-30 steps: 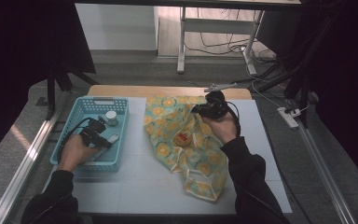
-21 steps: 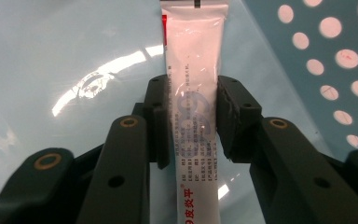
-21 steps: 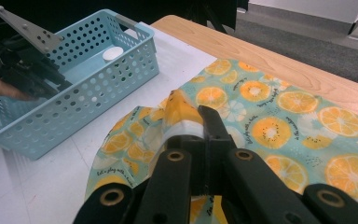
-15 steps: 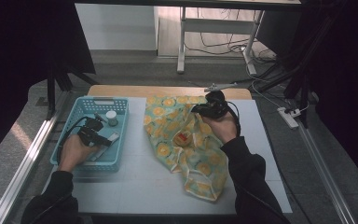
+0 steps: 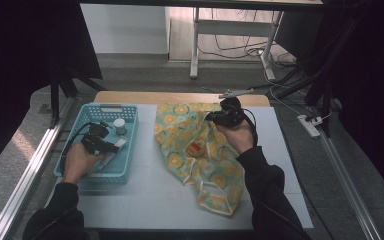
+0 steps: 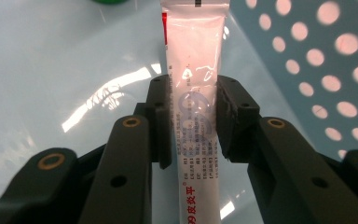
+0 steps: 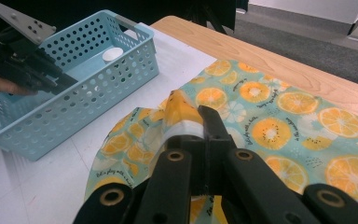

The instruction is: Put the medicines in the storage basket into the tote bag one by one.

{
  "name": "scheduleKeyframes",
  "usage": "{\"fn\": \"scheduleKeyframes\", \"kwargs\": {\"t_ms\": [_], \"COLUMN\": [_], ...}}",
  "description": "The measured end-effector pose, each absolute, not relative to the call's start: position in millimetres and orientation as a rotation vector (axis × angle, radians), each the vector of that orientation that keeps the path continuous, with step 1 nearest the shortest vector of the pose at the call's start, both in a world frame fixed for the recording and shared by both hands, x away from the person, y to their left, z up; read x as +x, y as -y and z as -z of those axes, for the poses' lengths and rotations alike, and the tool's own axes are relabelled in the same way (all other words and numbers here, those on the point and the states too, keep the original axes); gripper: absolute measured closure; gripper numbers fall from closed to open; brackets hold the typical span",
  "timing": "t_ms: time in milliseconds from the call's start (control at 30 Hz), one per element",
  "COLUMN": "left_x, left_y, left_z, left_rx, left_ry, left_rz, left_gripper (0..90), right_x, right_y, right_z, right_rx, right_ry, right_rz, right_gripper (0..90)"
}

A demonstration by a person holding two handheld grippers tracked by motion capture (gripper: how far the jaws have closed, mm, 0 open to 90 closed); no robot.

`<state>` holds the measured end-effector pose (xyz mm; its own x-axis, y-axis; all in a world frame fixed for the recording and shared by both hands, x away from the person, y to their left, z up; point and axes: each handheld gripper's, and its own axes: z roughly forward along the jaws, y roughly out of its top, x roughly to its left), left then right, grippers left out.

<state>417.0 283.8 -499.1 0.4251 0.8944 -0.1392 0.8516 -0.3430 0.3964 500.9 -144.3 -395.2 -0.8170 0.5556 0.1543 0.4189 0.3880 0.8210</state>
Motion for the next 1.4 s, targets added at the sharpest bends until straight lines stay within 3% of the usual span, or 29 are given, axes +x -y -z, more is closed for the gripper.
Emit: {"fn": "scheduleKeyframes", "kwargs": {"t_ms": [667,1400], "left_x": [398.8,377.7], "left_y": [-285.2,-220.4], "left_z": [444.0,403.8], "left_rx": [2.192,2.221], "left_ry": [-1.351,-1.075], "left_rz": [-0.243,-0.199], "left_gripper": [68.8,68.7], "right_x": [500.9,500.3], "right_y": [144.5,144.8], "right_z": [389.4,383.8], "right_rx": [0.871,0.864], "right_ry": [-2.474,-2.462], "right_rz": [-1.426,-1.439], "right_gripper": [90.0,90.0]}}
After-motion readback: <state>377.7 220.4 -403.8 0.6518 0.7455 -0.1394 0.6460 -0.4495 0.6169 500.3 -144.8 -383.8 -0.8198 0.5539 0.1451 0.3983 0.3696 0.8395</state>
